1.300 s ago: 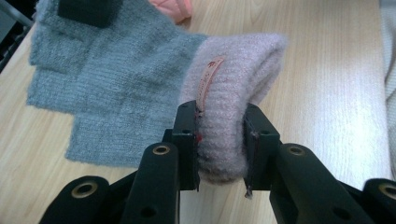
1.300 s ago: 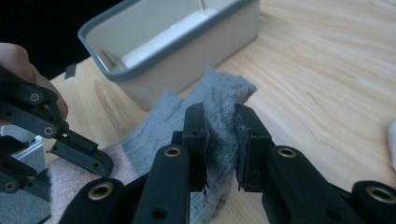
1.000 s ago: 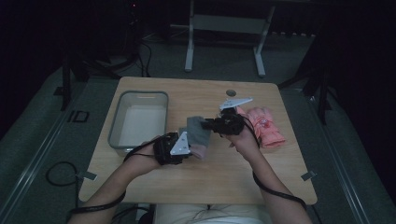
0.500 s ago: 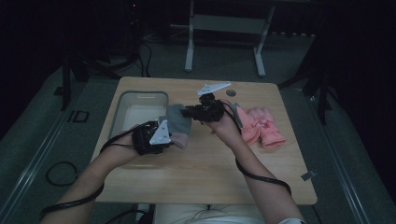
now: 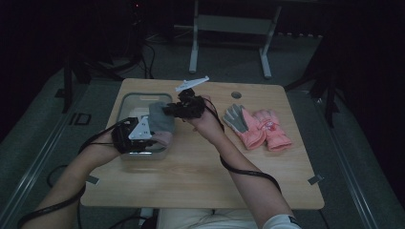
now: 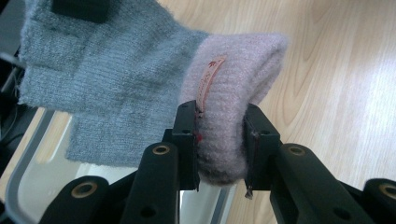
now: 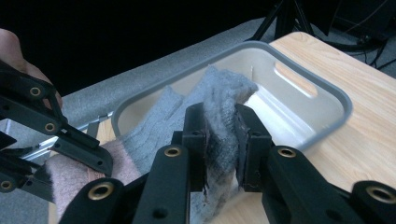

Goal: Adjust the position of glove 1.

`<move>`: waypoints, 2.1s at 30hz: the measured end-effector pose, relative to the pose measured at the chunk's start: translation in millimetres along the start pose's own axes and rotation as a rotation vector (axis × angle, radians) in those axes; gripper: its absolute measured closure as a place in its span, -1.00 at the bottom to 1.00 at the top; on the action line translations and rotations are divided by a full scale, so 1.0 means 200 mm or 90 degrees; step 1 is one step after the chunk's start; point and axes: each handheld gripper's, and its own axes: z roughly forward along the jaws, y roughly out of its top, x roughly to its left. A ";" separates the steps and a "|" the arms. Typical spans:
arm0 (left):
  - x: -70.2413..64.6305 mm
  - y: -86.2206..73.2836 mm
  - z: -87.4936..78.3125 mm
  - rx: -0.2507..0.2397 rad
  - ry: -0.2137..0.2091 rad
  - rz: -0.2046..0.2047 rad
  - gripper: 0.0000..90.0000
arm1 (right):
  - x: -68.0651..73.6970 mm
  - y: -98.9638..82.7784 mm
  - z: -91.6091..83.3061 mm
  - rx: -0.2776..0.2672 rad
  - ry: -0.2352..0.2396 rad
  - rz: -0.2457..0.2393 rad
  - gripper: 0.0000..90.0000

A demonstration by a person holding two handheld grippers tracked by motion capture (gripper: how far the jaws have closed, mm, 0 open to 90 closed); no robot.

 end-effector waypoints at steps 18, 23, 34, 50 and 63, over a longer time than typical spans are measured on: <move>0.17 -0.22 0.03 0.046 0.006 -0.044 0.56 | 0.03 0.12 0.32 0.019 -0.017 -0.012 0.70; 0.20 -0.29 0.13 0.047 -0.009 -0.071 0.56 | -0.01 0.08 0.41 0.030 -0.018 0.011 0.70; 0.23 -0.35 0.29 0.072 -0.047 -0.093 0.56 | -0.11 -0.05 0.56 0.073 -0.030 0.055 0.70; 0.28 -0.36 0.46 0.135 -0.082 -0.084 0.54 | -0.20 -0.13 0.70 0.128 -0.070 0.067 0.65; 0.31 -0.37 0.47 0.150 -0.091 -0.107 0.07 | -0.20 -0.10 0.61 0.101 -0.060 0.062 0.19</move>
